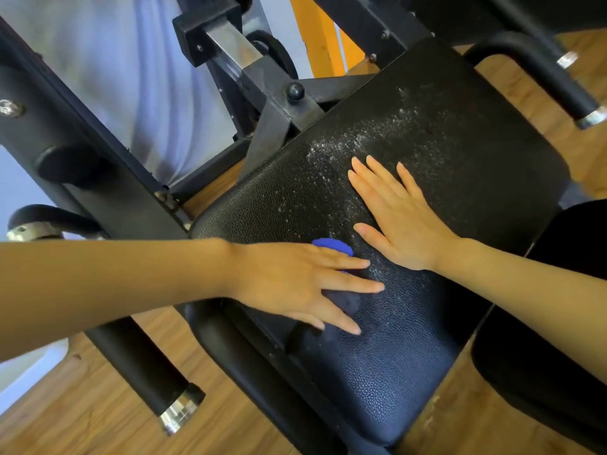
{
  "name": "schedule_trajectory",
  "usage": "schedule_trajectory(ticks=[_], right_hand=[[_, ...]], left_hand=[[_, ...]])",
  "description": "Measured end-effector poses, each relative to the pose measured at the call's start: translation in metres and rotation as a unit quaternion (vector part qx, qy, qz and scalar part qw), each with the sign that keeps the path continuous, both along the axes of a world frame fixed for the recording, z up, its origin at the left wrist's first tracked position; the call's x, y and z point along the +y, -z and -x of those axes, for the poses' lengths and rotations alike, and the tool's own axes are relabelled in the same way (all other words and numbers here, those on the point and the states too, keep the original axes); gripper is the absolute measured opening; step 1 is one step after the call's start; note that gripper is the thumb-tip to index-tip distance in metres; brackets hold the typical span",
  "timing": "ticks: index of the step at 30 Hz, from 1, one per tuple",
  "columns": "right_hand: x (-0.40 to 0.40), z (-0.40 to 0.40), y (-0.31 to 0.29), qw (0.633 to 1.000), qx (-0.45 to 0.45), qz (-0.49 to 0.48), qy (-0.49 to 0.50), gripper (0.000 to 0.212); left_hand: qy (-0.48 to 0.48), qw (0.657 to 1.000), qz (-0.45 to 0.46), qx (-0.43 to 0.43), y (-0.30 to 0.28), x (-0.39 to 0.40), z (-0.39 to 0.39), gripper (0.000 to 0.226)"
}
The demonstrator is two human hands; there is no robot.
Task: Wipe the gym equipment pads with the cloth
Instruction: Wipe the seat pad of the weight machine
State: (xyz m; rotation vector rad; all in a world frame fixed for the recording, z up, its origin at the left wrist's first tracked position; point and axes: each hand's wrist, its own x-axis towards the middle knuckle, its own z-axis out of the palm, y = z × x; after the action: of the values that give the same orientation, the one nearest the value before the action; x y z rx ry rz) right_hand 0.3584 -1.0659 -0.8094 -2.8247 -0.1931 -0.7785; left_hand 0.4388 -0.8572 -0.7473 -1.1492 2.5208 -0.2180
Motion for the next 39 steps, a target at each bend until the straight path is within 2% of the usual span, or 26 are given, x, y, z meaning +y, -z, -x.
schedule_trajectory(ticks=[3,5,7,9,12,14,16,18,19,21,23,24,26,30,32,36,38,39], right_hand=[[0.000,0.000,0.000,1.000,0.000,-0.007,-0.005,0.071],[0.000,0.001,0.001,1.000,0.001,-0.009,-0.005,0.070],[0.000,0.000,0.000,1.000,0.003,-0.003,-0.003,0.070],[-0.001,0.000,-0.001,1.000,0.006,0.008,0.006,0.071],[0.001,0.002,0.000,1.000,0.000,-0.001,0.024,0.073],[0.002,0.002,0.001,0.999,0.002,-0.020,0.038,0.077],[0.002,0.003,0.002,0.998,0.005,-0.032,0.044,0.077],[0.002,0.002,0.003,0.998,0.008,-0.034,0.042,0.076],[0.002,0.002,0.003,0.999,0.008,-0.033,0.042,0.076],[0.001,0.001,0.002,0.999,0.010,-0.026,0.045,0.077],[0.001,0.001,0.002,0.999,0.013,-0.019,0.049,0.077],[0.001,0.000,0.003,0.998,0.014,-0.018,0.050,0.077],[0.001,0.000,0.002,0.998,0.013,-0.022,0.049,0.076],[0.000,0.001,0.004,0.998,0.008,-0.040,0.053,0.071],[0.001,0.002,0.005,0.996,0.006,-0.050,0.074,0.071],[-0.002,0.000,0.006,0.995,0.007,-0.059,0.085,0.072],[-0.008,-0.002,0.006,0.994,0.001,-0.070,0.089,0.073],[-0.011,-0.002,0.007,0.992,0.000,-0.084,0.095,0.073]], left_hand=[[-0.063,0.998,-0.003,-0.023,-0.004,-0.009,0.014,0.039],[-0.092,0.995,-0.021,0.016,-0.010,-0.008,0.010,0.035],[-0.122,0.992,-0.019,0.018,-0.027,-0.002,-0.008,0.033],[-0.183,0.982,0.052,0.020,-0.059,0.000,-0.036,0.035],[-0.309,0.931,0.192,0.017,-0.081,-0.001,-0.060,0.040],[-0.311,0.929,0.198,0.032,-0.055,-0.002,-0.043,0.038],[-0.237,0.962,0.128,0.045,-0.017,-0.001,-0.009,0.033],[-0.169,0.983,0.063,0.038,-0.013,-0.003,0.002,0.030],[-0.157,0.985,0.062,0.027,-0.025,-0.009,-0.009,0.029],[-0.216,0.968,0.129,-0.004,-0.056,-0.027,-0.043,0.029],[-0.277,0.932,0.233,-0.027,-0.082,-0.045,-0.072,0.033],[-0.297,0.921,0.251,-0.022,-0.083,-0.050,-0.076,0.037],[-0.286,0.928,0.239,0.000,-0.063,-0.048,-0.055,0.040],[-0.207,0.973,0.098,0.011,-0.036,-0.023,-0.021,0.035],[-0.201,0.970,0.134,-0.013,-0.056,-0.036,-0.043,0.030],[-0.296,0.914,0.276,-0.038,-0.086,-0.073,-0.082,0.020],[-0.301,0.907,0.294,-0.009,-0.069,-0.073,-0.063,0.022],[-0.314,0.914,0.255,0.004,-0.054,-0.066,-0.047,0.028]])
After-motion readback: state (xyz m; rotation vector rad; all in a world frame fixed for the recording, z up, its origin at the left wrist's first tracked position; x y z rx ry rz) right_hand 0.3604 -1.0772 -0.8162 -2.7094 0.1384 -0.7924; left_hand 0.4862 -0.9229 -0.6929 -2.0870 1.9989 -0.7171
